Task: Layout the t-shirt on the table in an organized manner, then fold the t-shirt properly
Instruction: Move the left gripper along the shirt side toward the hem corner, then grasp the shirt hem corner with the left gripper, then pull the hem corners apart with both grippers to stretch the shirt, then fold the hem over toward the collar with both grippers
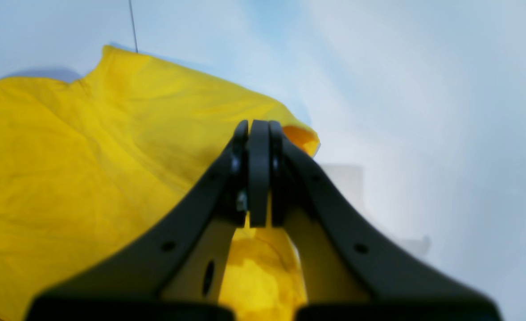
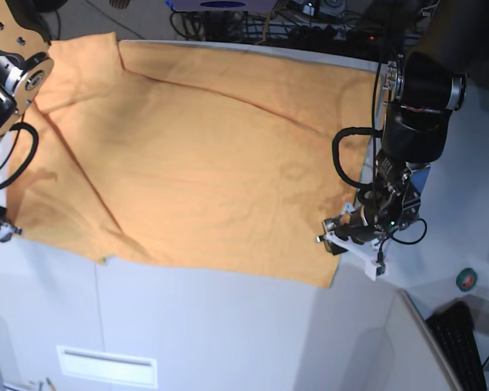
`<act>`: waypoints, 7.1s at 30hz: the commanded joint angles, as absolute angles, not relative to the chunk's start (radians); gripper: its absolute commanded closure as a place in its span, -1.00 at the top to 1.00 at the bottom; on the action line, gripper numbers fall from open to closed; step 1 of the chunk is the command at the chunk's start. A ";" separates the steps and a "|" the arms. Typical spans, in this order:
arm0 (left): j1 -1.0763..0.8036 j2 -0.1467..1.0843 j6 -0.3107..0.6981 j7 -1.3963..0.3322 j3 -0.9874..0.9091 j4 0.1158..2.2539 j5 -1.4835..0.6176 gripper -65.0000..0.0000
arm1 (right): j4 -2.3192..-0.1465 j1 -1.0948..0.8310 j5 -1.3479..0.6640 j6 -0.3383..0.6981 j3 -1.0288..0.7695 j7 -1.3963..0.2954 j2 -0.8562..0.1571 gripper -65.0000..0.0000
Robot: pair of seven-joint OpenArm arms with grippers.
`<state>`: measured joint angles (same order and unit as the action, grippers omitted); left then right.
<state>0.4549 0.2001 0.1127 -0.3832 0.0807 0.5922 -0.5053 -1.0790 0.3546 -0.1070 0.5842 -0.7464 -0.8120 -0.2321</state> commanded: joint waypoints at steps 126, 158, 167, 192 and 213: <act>0.498 0.217 0.074 -0.776 0.064 0.911 -0.510 -1.00 | -1.099 0.387 -0.117 0.585 -0.593 -0.700 -0.266 -1.00; 0.645 0.220 0.081 -0.727 0.156 0.901 -0.509 -1.00 | -0.852 0.426 -0.116 0.582 -0.433 -0.332 -0.349 -1.00; 0.550 0.222 0.079 -0.730 0.176 0.912 -0.516 -1.00 | -0.854 0.386 -0.116 0.582 -0.433 -0.332 -0.360 -1.00; 0.045 0.302 0.082 -0.944 -0.030 1.509 -0.519 -1.00 | -1.265 -0.010 -0.122 0.585 -0.598 -0.564 -0.369 -1.00; -0.038 0.308 0.082 -0.944 -0.087 1.575 -0.518 -1.00 | -1.547 -0.222 -0.122 0.585 -0.651 -0.731 -0.285 -1.00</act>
<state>-0.0528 0.2955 0.0822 -0.9562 -0.0799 1.5543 -0.5190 -1.5265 -0.2306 -0.1169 0.5846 -0.6441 -0.7486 -0.2691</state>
